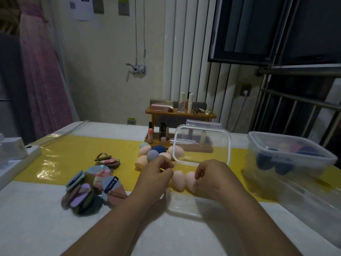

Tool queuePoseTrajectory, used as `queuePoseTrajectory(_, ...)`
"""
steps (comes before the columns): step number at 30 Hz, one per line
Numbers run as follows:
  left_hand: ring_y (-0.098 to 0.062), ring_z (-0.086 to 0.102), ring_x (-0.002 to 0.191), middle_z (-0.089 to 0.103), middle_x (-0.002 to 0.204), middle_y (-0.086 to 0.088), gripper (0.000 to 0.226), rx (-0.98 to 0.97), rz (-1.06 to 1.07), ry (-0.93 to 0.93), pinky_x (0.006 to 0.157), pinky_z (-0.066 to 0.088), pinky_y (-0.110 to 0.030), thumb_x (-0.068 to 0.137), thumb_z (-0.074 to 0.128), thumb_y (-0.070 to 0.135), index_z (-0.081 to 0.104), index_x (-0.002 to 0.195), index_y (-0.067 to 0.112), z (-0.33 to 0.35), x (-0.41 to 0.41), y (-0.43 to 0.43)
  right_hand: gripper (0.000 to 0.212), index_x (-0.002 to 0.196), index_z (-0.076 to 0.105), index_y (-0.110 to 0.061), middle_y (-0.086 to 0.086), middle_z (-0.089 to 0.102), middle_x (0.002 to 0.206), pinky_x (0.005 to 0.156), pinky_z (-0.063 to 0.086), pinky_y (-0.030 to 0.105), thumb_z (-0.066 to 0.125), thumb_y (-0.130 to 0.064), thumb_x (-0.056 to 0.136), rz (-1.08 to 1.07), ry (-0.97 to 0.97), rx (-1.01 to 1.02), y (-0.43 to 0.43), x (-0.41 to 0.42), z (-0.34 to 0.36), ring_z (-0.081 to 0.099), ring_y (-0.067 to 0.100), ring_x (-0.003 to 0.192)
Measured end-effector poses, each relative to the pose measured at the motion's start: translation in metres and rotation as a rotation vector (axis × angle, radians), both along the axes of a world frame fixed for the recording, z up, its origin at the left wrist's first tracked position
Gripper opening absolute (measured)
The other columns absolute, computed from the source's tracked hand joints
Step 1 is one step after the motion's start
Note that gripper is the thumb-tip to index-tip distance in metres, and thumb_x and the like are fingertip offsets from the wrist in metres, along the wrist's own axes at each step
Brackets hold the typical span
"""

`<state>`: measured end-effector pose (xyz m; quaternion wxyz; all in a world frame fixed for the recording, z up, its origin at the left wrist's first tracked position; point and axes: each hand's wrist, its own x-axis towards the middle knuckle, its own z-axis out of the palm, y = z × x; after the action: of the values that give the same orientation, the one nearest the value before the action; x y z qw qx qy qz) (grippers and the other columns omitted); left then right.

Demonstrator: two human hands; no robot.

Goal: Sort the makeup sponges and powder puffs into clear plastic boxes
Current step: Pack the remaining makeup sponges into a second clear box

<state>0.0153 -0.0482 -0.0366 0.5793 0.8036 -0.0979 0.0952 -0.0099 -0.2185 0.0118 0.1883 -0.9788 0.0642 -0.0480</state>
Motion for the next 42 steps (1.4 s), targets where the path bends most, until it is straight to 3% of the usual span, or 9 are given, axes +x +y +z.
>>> queuePoseTrajectory(8,-0.024,0.061,0.081,0.063,0.08,0.008,0.019,0.011,0.004,0.002,0.073,0.054,-0.05,0.087,0.058,0.011,0.064,0.081,0.028,0.003,-0.004,-0.001,0.013,0.076,0.068,-0.026,-0.007,0.067,0.087,0.068,0.053,0.025,0.077,-0.02,0.069,-0.004,-0.027,0.05,-0.003,-0.001,0.001,0.062,0.014,0.08)
queuePoseTrajectory(12,-0.019,0.059,0.077,0.063,0.08,0.007,0.019,0.001,0.0,0.005,0.071,0.054,-0.049,0.089,0.057,0.011,0.063,0.083,0.028,0.005,-0.005,0.0,0.01,0.077,0.065,-0.029,-0.005,0.067,0.09,0.074,0.055,0.03,0.074,-0.024,0.075,-0.004,-0.099,0.123,-0.005,0.001,0.0,0.062,0.016,0.083)
queuePoseTrajectory(14,-0.016,0.06,0.079,0.063,0.088,0.005,0.015,-0.011,-0.009,0.005,0.066,0.052,-0.043,0.093,0.057,0.013,0.06,0.094,0.028,0.005,-0.006,-0.001,0.009,0.09,0.067,-0.03,-0.006,0.066,0.1,0.08,0.053,0.032,0.07,-0.03,0.082,0.002,-0.199,0.13,-0.005,-0.001,0.001,0.062,0.017,0.091)
queuePoseTrajectory(18,-0.008,0.059,0.083,0.062,0.098,0.003,0.016,0.001,-0.004,0.004,0.063,0.044,-0.022,0.096,0.056,0.016,0.055,0.108,0.027,0.006,-0.005,-0.001,0.03,0.118,0.066,-0.029,-0.006,0.061,0.125,0.091,0.047,0.03,0.062,-0.033,0.089,0.029,-0.235,0.07,-0.001,-0.004,0.001,0.057,0.019,0.112)
queuePoseTrajectory(22,-0.002,0.058,0.081,0.061,0.099,0.0,0.005,-0.037,0.119,-0.046,0.059,0.042,-0.013,0.098,0.055,0.019,0.059,0.1,0.022,0.007,-0.004,-0.001,0.03,0.118,0.066,-0.033,-0.007,0.057,0.129,0.092,0.048,0.032,0.059,-0.033,0.089,0.022,-0.157,0.057,-0.002,-0.002,-0.002,0.057,0.02,0.113)
queuePoseTrajectory(26,-0.022,0.047,0.11,0.05,0.124,-0.006,0.027,0.292,0.398,0.003,0.08,0.037,-0.028,0.092,0.059,0.023,0.06,0.119,0.021,-0.005,0.019,0.015,0.028,0.112,0.068,-0.034,-0.009,0.055,0.128,0.093,0.047,0.033,0.06,-0.031,0.086,0.035,-0.13,0.044,-0.002,-0.002,-0.002,0.056,0.02,0.114)
queuePoseTrajectory(32,-0.032,0.025,0.144,0.042,0.151,-0.014,0.033,0.489,0.347,0.187,0.109,0.032,-0.041,0.089,0.054,0.03,0.066,0.12,0.031,-0.016,0.036,0.029,0.028,0.115,0.066,-0.034,-0.01,0.055,0.128,0.093,0.047,0.034,0.059,-0.031,0.088,0.091,-0.093,0.007,-0.007,-0.002,0.0,0.055,0.018,0.113)
queuePoseTrajectory(37,-0.032,0.05,0.115,0.054,0.123,-0.011,0.036,0.533,0.388,0.215,0.087,0.045,-0.037,0.085,0.057,0.031,0.065,0.119,0.024,-0.015,0.035,0.026,0.026,0.114,0.066,-0.034,-0.01,0.055,0.127,0.09,0.047,0.032,0.059,-0.027,0.089,0.102,-0.109,0.002,-0.009,-0.001,-0.001,0.056,0.018,0.111)
queuePoseTrajectory(42,-0.022,0.045,0.088,0.043,0.116,-0.01,0.029,0.394,0.399,0.141,0.076,0.036,-0.03,0.089,0.054,0.021,0.064,0.116,0.023,-0.009,0.028,0.025,0.022,0.108,0.066,-0.033,-0.009,0.054,0.125,0.09,0.047,0.033,0.059,-0.023,0.089,0.095,-0.126,-0.007,-0.008,0.002,-0.003,0.055,0.019,0.11)
